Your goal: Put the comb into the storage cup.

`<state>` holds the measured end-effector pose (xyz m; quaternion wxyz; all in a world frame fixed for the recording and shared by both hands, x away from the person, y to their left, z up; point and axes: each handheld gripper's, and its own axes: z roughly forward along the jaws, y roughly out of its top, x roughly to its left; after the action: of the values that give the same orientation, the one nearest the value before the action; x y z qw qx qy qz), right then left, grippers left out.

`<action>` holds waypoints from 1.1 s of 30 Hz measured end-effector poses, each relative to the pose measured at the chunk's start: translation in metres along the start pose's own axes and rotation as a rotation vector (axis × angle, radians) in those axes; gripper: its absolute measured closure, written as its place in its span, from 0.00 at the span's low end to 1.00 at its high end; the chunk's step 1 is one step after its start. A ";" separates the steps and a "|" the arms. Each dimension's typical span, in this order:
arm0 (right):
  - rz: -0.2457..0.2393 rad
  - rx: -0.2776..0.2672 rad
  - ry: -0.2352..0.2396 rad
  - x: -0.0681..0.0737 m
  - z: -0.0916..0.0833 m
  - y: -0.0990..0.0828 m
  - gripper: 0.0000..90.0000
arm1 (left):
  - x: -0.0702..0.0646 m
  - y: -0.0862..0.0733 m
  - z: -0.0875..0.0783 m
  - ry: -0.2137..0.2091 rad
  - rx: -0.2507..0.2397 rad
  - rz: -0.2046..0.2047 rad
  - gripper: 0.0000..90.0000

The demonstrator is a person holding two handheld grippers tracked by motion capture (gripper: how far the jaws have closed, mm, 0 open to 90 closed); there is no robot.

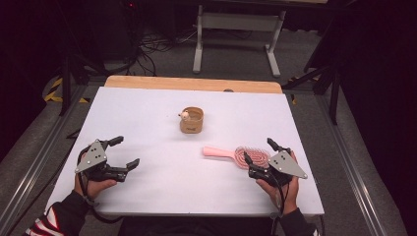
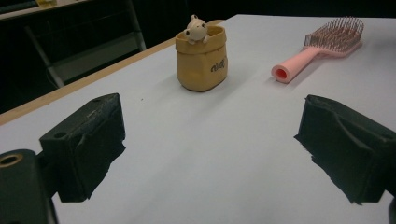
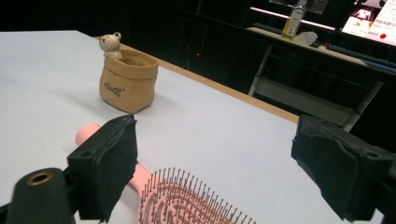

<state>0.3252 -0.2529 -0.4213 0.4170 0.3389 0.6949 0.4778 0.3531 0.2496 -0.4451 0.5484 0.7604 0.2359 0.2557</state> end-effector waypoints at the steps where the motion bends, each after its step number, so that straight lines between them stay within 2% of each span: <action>1: 0.003 -0.001 -0.001 0.000 0.000 -0.001 0.17 | -0.001 0.000 0.000 0.003 -0.002 0.000 0.09; 11: 0.024 -0.017 -0.002 -0.002 0.000 0.000 0.18 | -0.005 -0.002 0.000 -0.009 0.019 0.040 0.09; 14: 0.018 -0.016 -0.018 -0.001 0.002 0.000 0.19 | -0.004 -0.004 -0.001 -0.011 0.018 0.022 0.09; 17: 0.029 -0.015 -0.027 -0.001 0.003 0.000 0.21 | -0.004 -0.004 -0.002 -0.010 0.016 0.023 0.09; 19: 0.045 -0.022 -0.023 -0.001 0.005 0.000 0.23 | -0.005 -0.004 -0.004 0.000 0.021 0.034 0.09; 22: 0.050 -0.012 -0.013 0.000 0.007 -0.001 0.24 | -0.004 -0.004 -0.005 0.004 0.020 0.024 0.09; 25: 0.052 -0.011 0.003 0.000 0.007 0.000 0.30 | -0.003 -0.004 -0.005 0.013 0.025 0.026 0.09; 33: 0.060 -0.017 0.074 -0.002 0.005 0.001 0.68 | -0.005 -0.005 -0.003 0.008 0.038 0.028 0.10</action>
<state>0.3309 -0.2523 -0.4204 0.3794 0.3381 0.6954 0.5080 0.3468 0.2496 -0.4498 0.5294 0.7728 0.2322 0.2618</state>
